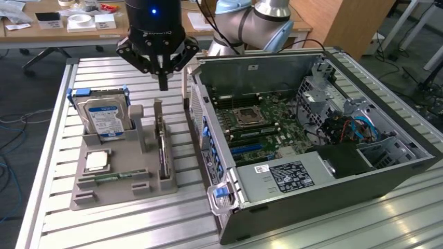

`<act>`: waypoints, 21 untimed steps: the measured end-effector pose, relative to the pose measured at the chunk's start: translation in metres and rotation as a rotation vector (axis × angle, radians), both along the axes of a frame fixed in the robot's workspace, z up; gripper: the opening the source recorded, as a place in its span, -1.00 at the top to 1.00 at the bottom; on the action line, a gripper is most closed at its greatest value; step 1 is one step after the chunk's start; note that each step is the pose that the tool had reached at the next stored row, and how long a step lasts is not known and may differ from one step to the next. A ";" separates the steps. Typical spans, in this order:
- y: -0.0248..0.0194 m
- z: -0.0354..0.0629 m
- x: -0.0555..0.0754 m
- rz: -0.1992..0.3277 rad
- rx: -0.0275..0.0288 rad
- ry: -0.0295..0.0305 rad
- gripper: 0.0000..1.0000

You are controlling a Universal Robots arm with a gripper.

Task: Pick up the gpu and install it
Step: 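Reach for the gpu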

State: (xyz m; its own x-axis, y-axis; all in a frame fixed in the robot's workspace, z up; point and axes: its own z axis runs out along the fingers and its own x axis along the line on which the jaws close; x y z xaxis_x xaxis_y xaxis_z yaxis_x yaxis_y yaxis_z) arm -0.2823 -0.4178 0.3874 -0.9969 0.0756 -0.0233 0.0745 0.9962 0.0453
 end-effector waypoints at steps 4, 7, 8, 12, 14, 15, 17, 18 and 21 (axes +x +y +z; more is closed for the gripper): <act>-0.0097 -0.0002 -0.001 0.000 0.0009 -0.0001 0.79; -0.0172 -0.0003 -0.002 0.000 0.0014 0.0000 0.79; -0.0198 -0.0003 -0.002 0.000 0.0016 0.0000 0.79; -0.0282 -0.0005 -0.003 0.000 0.0022 0.0000 0.79; -0.0306 -0.0005 -0.003 0.000 0.0023 0.0000 0.79; -0.0317 -0.0006 -0.004 0.000 0.0025 -0.0001 0.79; -0.0328 -0.0007 -0.005 0.000 0.0025 0.0000 0.79; -0.0330 -0.0008 -0.005 0.000 0.0025 -0.0001 0.79; -0.0338 -0.0009 -0.008 0.000 0.0025 0.0001 0.79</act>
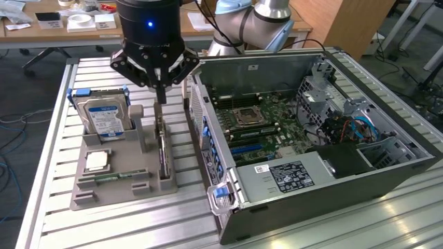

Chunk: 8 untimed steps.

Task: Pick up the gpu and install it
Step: 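Reach for the gpu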

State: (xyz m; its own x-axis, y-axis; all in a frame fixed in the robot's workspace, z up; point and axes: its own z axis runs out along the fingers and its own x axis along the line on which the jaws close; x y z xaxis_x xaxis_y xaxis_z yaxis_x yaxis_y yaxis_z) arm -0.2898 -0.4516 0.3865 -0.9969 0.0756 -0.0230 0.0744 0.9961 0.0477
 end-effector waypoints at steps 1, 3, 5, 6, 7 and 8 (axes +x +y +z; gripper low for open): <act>-0.0005 -0.0001 -0.001 0.000 0.0000 -0.0001 0.79; -0.0019 -0.0002 -0.001 0.000 0.0001 0.0000 0.79; -0.0040 -0.0004 -0.002 0.000 0.0001 -0.0002 0.79; -0.0045 -0.0004 -0.002 0.000 0.0001 -0.0001 0.79; -0.0046 -0.0004 -0.002 0.000 0.0001 -0.0001 0.79; -0.0046 -0.0004 -0.002 0.000 0.0001 -0.0001 0.79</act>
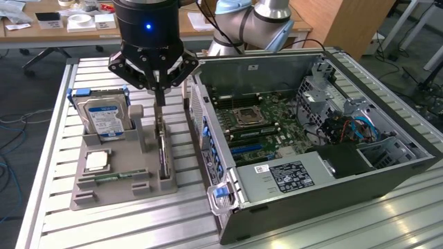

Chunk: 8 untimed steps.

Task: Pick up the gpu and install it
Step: 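Reach for the gpu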

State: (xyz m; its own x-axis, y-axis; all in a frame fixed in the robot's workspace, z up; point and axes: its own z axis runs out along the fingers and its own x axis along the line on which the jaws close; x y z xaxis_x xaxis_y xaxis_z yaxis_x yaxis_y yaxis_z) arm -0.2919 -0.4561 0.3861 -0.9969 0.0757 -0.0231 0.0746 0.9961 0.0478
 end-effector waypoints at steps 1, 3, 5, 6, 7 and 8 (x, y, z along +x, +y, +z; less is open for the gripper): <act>0.0000 0.0000 0.000 0.000 0.0000 0.0000 0.79; -0.0005 0.0000 0.000 0.000 -0.0001 0.0001 0.79; -0.0014 0.0000 -0.001 0.000 0.0000 0.0000 0.79; -0.0017 0.0000 -0.001 0.000 -0.0001 0.0001 0.79; -0.0021 0.0000 -0.002 0.000 0.0000 0.0000 0.79; -0.0026 0.0000 -0.002 0.000 0.0000 0.0000 0.79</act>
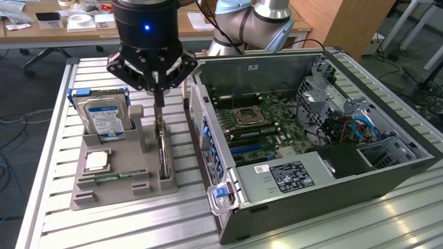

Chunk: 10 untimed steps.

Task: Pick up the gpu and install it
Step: 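Reach for the gpu, then pick up the gpu and move the gpu toward the slot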

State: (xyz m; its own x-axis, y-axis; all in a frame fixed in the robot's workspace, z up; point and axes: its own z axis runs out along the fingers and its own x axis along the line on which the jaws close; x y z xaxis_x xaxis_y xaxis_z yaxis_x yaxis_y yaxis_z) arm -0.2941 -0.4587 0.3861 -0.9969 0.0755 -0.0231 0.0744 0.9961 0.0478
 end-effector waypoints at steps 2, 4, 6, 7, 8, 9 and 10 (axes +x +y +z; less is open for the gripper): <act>-0.0006 0.0000 -0.001 0.000 0.0000 0.0001 0.79; -0.0006 0.0000 -0.001 0.000 0.0001 0.0000 0.79; -0.0006 0.0000 -0.001 0.000 0.0000 0.0001 0.79; -0.0006 0.0000 -0.001 0.000 0.0001 0.0000 0.79; -0.0006 0.0000 -0.001 0.000 0.0001 0.0000 0.79; -0.0006 0.0000 -0.001 0.000 0.0000 0.0001 0.79; -0.0006 0.0000 -0.001 0.000 0.0001 0.0000 0.79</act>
